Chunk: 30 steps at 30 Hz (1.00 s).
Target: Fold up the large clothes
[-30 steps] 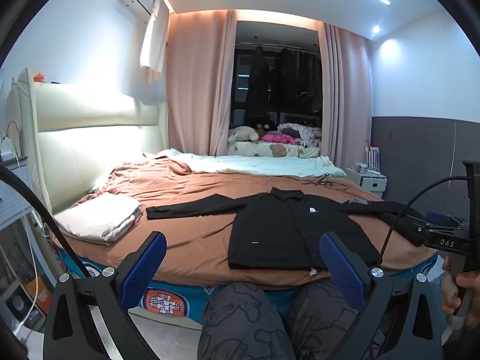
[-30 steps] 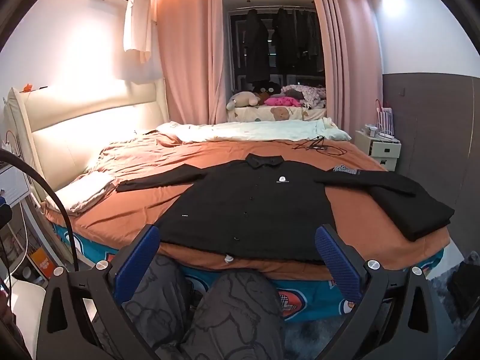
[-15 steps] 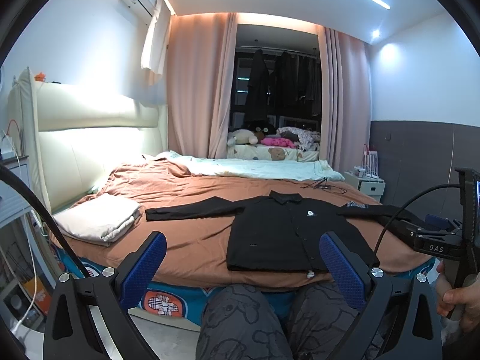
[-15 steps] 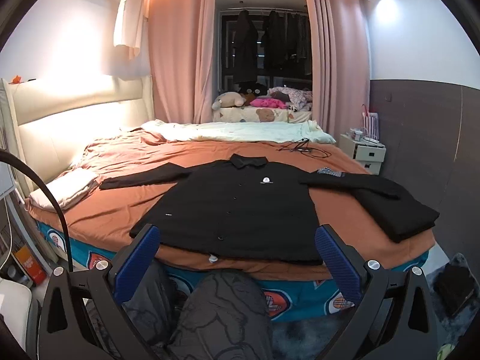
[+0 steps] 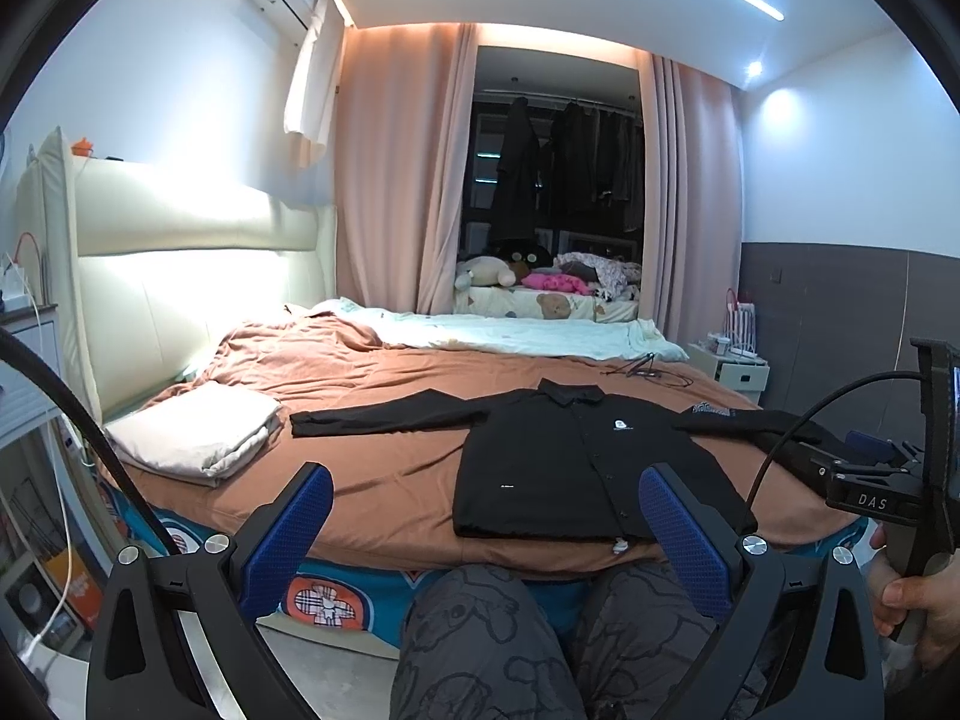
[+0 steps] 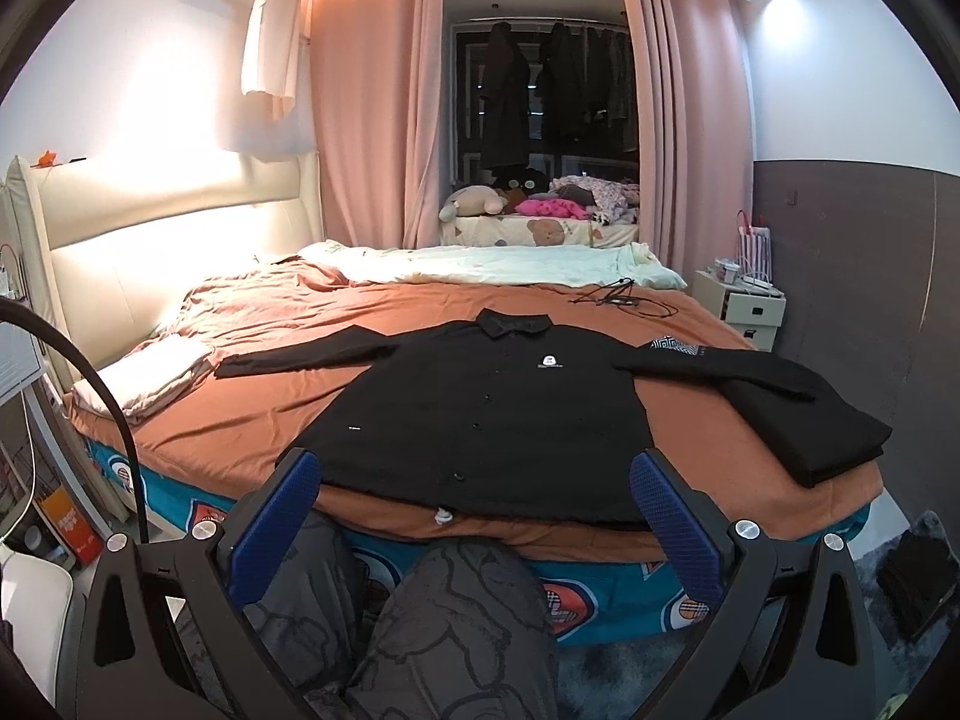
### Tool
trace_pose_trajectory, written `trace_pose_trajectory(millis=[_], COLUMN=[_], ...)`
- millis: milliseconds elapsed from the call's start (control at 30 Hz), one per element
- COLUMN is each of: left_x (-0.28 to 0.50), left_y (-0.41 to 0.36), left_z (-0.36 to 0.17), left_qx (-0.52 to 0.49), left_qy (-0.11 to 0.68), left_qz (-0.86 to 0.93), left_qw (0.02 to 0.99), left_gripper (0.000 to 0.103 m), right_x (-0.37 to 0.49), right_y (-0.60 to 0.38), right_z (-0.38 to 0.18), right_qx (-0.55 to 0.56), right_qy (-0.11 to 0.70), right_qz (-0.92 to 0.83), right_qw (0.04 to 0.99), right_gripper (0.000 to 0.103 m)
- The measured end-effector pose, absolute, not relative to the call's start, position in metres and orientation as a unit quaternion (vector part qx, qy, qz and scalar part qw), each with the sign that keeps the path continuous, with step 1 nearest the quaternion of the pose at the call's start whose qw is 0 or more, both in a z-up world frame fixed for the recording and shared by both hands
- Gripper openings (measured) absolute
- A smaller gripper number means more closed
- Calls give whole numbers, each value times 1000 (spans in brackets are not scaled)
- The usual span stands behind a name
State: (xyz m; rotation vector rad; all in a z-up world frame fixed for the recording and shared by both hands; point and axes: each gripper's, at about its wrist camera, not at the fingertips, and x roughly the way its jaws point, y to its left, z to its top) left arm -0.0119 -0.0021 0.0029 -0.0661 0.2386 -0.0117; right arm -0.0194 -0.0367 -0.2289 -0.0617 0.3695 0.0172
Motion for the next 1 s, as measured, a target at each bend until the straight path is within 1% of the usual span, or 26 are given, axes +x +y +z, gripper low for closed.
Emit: trace_pose_trajectory(millis=[533,1000], left_x=[-18,-14], left_y=[-9,-7], left_z=[3,4], left_qx=[-22,-34], left_qy=[114,115], left_qz=[-8,-3], left_qw=[993,993], left_gripper=[103,103], right_x=[-21,-23], right_y=[-31,-30], right_z=[-230,-229], right_qx=[-33,-32], right_qy=[183,180], right_qz=[13,10], right_qw=[982,983], right_gripper=[103,103])
